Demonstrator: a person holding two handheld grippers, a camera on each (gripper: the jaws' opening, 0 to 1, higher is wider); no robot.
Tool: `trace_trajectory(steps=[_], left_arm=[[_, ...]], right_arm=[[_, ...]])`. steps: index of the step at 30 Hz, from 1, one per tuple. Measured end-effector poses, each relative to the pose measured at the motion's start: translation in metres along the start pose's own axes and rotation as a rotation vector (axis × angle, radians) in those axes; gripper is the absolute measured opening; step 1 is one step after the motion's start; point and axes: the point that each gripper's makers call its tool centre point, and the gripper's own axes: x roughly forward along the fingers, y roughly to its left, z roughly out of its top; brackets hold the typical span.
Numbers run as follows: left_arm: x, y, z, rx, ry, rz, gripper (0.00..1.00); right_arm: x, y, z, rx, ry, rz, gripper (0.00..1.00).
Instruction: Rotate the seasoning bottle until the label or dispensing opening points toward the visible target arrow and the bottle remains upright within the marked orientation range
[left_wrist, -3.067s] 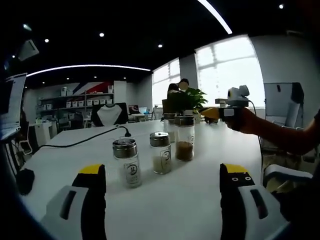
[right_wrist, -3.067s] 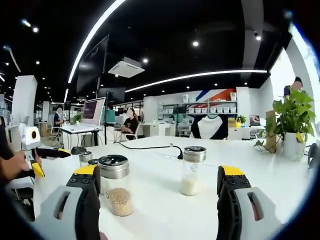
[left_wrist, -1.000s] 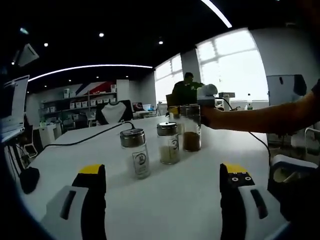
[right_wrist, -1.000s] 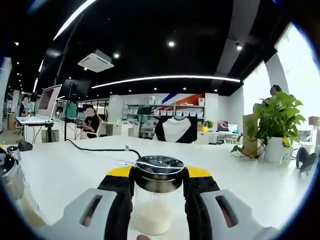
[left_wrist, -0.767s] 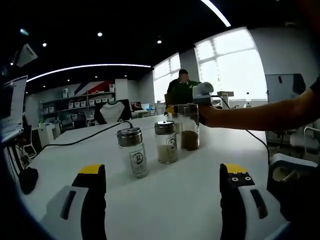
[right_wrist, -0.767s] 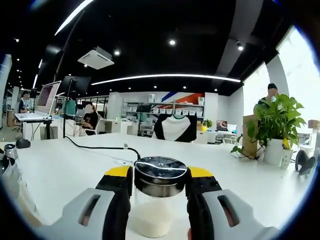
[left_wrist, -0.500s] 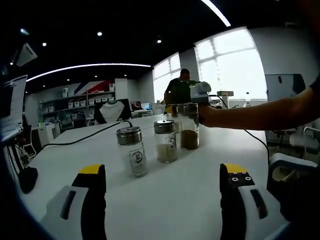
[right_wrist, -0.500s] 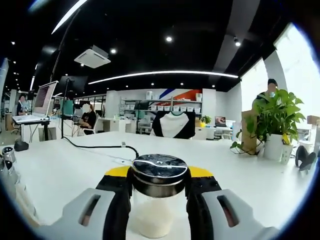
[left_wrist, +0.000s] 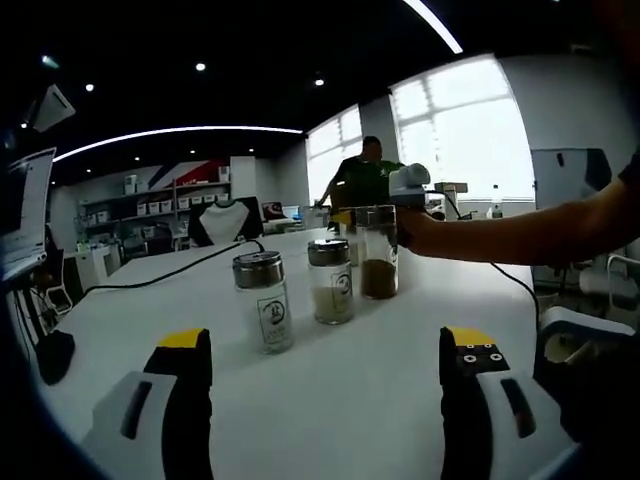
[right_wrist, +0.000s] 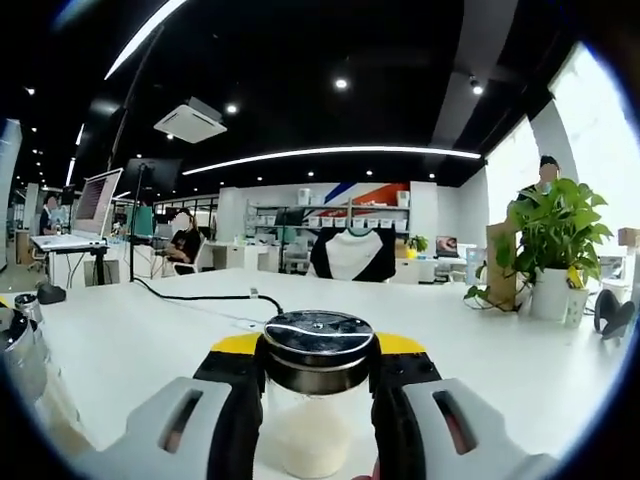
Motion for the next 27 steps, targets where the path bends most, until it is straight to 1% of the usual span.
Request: trace_trajectory(steps=[2,4,8,12,16,21,25,27], left_arm=[[0.000,-0.001,0.001,0.003,0.000,-0.003,1.00],[-0.001,-0.001,0.002,0.004,-0.003,-0.003,1.00],[-0.002,-0.001,0.003,0.003,-0.008,-0.003,1.00],[-0.001,-0.005,0.004,0.005,-0.010,-0.009,1.00],[0.000,-0.012,0.005,0.006,-0.011,-0.023,1.00],[0.002,-0.019,0.005,0.000,-0.010,-0.045,0.99],[0.003,-0.023,0.005,-0.016,-0.017,-0.057,0.99],[0.004,-0.026,0.005,-0.011,-0.016,-0.060,0.99]], right_arm=[[-0.006,0.001,0.004,0.019,-0.020,0.023,0.39],[-0.012,0.000,0.007,0.016,-0.030,0.022,0.39],[-0.022,-0.003,0.009,-0.002,-0.021,0.019,0.39],[-0.040,0.000,0.008,0.029,-0.021,0.054,0.39],[-0.056,0.004,0.010,0.025,-0.014,0.051,0.39],[-0.079,0.017,0.014,-0.015,-0.025,0.097,0.39],[-0.098,0.030,0.017,-0.045,-0.021,0.130,0.39],[-0.105,0.038,0.019,-0.060,-0.027,0.162,0.39]])
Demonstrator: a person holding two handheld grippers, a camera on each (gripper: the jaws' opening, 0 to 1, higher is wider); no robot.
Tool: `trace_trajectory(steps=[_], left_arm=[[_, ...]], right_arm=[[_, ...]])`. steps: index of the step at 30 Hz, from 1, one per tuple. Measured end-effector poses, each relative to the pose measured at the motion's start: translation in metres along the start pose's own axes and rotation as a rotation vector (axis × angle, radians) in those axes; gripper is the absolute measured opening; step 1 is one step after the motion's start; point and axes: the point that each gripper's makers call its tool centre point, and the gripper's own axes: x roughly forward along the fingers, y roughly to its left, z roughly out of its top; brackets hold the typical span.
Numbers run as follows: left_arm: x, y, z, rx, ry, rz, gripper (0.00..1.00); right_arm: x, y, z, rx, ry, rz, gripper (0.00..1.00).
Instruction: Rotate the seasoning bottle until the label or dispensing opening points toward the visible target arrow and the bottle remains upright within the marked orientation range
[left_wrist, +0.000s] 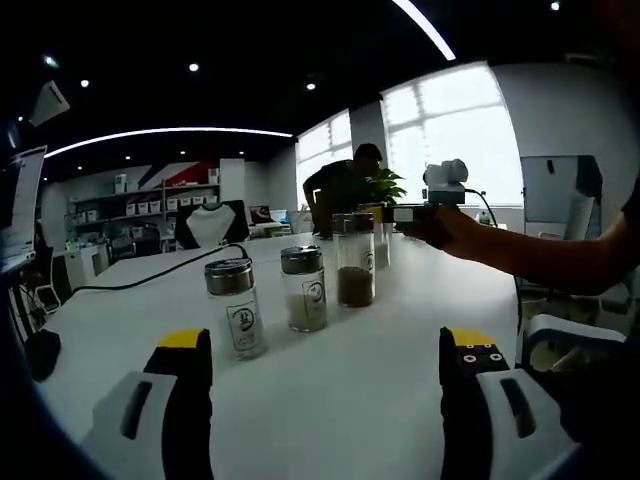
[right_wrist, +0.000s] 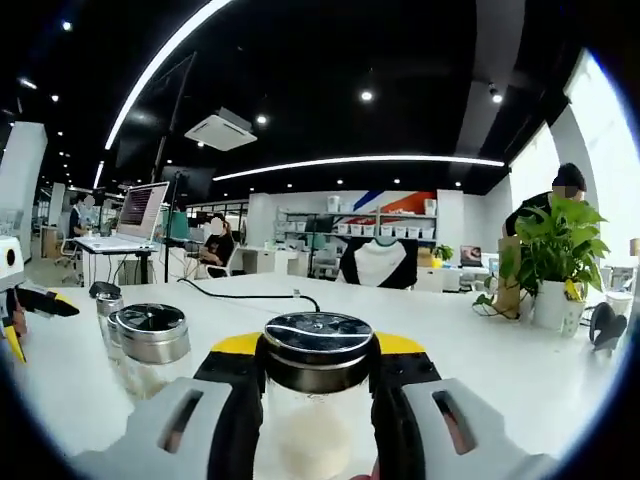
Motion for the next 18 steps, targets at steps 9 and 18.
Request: trace_trajectory(steps=[9,18], left_arm=[[0.003,-0.013,-0.002,0.002,0.000,-0.027,0.99],[0.005,-0.022,-0.003,0.001,-0.006,-0.065,0.96]], right_arm=[[-0.035,0.039,0.009,-0.013,-0.036,0.052,0.39],[-0.060,0.071,0.023,0.027,-0.082,0.126,0.39]])
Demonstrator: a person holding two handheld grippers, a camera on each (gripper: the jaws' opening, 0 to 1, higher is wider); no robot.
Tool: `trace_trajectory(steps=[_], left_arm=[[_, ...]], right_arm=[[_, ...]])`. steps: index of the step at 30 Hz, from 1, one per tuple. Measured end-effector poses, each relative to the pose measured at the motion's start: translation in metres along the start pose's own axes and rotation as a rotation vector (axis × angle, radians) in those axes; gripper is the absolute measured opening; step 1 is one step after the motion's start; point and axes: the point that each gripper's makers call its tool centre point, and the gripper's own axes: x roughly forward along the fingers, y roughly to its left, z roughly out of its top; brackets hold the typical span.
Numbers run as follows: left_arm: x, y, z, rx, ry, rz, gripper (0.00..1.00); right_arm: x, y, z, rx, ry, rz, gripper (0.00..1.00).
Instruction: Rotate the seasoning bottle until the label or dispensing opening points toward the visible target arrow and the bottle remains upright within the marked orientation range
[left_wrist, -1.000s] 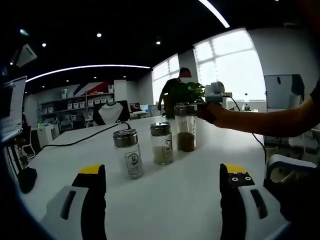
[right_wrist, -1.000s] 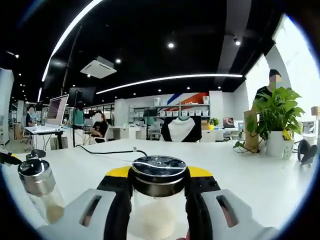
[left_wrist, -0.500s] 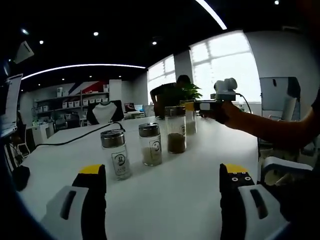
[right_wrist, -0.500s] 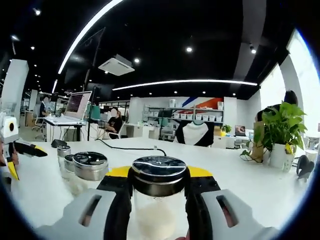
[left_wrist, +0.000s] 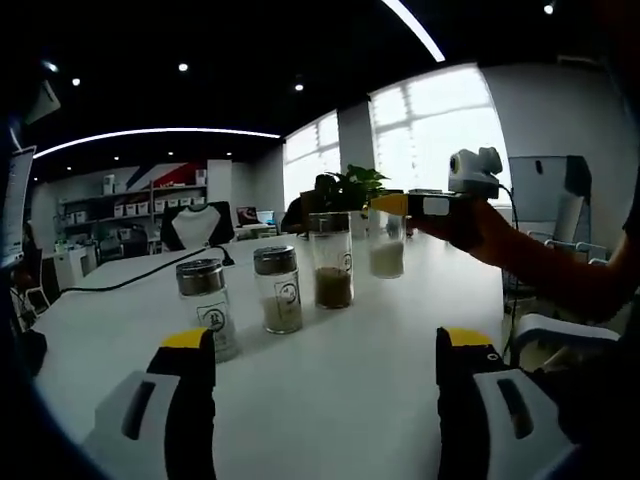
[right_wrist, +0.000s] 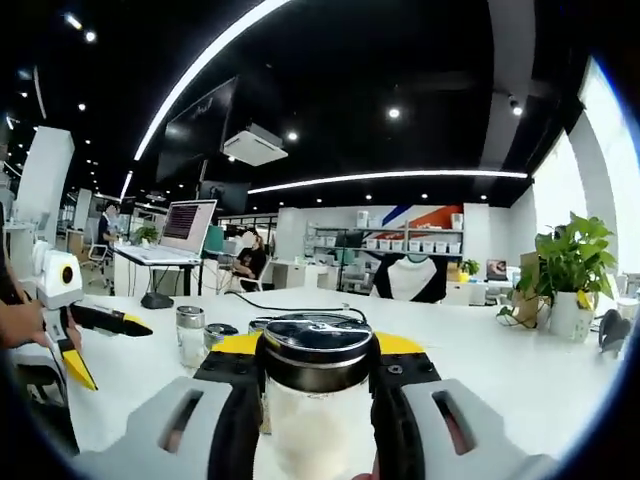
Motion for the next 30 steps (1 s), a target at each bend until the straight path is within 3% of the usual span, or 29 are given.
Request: trace_trajectory(steps=[3,7,11,17,22,24,27,30], left_arm=[[0.001,-0.008,0.003,0.025,-0.006,-0.030,0.90],[0.004,-0.023,0.014,0.021,-0.053,-0.094,0.79],[0.008,-0.032,0.019,0.007,-0.071,-0.135,0.76],[0.012,-0.043,0.018,0.017,-0.049,-0.180,0.67],[0.013,-0.056,0.019,0.006,-0.058,-0.240,0.52],[0.014,-0.058,0.024,-0.022,-0.081,-0.239,0.53],[0.016,-0.059,0.021,0.006,-0.063,-0.240,0.53],[0.014,-0.068,0.020,0.013,-0.053,-0.285,0.51]], right_arm=[[-0.004,0.018,0.001,0.069,-0.013,0.050,0.39],[-0.004,0.052,0.002,0.117,-0.023,0.178,0.39],[-0.005,0.083,0.008,0.127,-0.047,0.298,0.39],[-0.007,0.110,0.012,0.113,-0.051,0.388,0.39],[-0.008,0.131,0.010,0.128,-0.047,0.459,0.39],[-0.009,0.141,0.009,0.141,-0.049,0.487,0.39],[-0.011,0.153,0.010,0.174,-0.056,0.528,0.39],[-0.016,0.171,0.012,0.146,-0.068,0.589,0.39]])
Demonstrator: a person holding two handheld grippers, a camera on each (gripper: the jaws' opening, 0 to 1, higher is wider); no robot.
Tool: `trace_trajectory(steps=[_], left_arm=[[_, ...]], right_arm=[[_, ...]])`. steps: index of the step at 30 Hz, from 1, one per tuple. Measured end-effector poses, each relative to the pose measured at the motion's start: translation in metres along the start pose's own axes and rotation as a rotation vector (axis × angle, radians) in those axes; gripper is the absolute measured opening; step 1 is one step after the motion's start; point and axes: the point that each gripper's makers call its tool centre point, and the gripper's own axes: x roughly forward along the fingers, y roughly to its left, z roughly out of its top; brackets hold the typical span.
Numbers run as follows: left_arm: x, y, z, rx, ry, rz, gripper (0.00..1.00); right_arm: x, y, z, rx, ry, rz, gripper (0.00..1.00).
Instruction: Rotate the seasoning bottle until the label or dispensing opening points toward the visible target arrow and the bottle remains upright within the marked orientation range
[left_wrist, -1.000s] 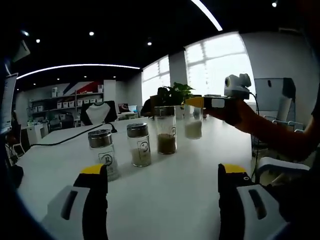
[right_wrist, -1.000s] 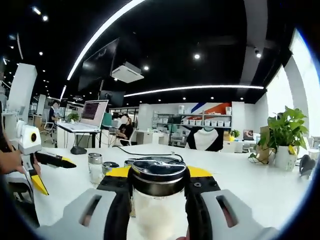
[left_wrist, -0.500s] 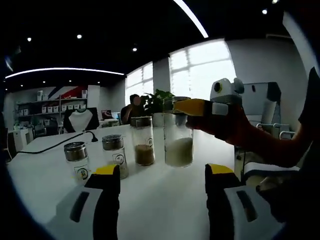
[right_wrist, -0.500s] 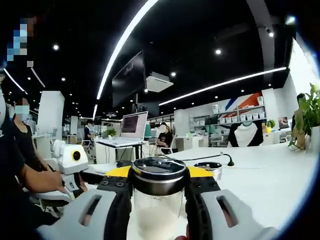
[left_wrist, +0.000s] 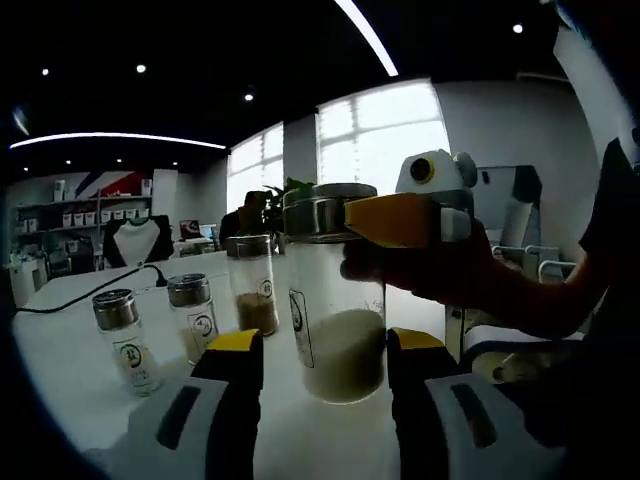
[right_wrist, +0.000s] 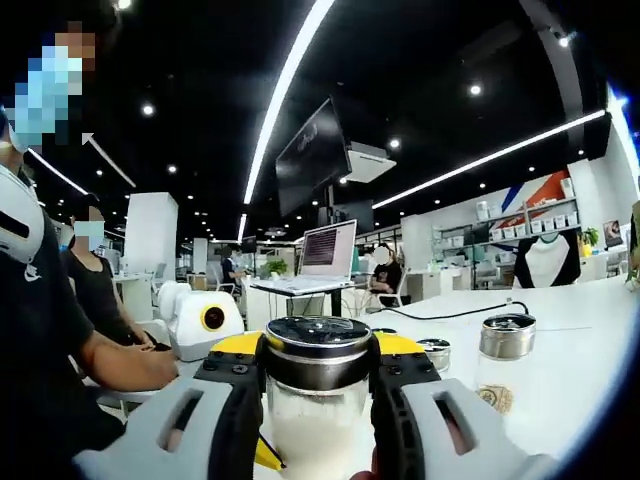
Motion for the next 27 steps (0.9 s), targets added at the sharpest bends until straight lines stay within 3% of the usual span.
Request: trace_trajectory(steps=[5,13,19,21,24,27], left_arm=[[-0.001,-0.011,0.001,0.020,-0.012,-0.054,0.43],[0.002,-0.014,0.001,0.042,-0.009,-0.053,0.44],[0.001,0.002,-0.002,0.082,0.048,0.116,0.42],[-0.001,0.011,-0.004,0.067,0.060,0.188,0.42],[-0.003,0.019,-0.008,0.047,0.076,0.218,0.42],[-0.010,0.029,-0.014,0.076,0.117,0.280,0.42]], right_arm=[[0.003,0.010,0.001,-0.038,0.007,0.043,0.39],[0.005,0.018,0.000,-0.040,0.002,0.082,0.39],[0.011,0.013,-0.003,-0.108,0.002,-0.002,0.40],[0.015,0.007,-0.005,-0.143,0.005,-0.076,0.39],[0.022,0.002,-0.010,-0.153,0.014,-0.127,0.39],[0.029,0.001,-0.018,-0.195,0.056,-0.162,0.39]])
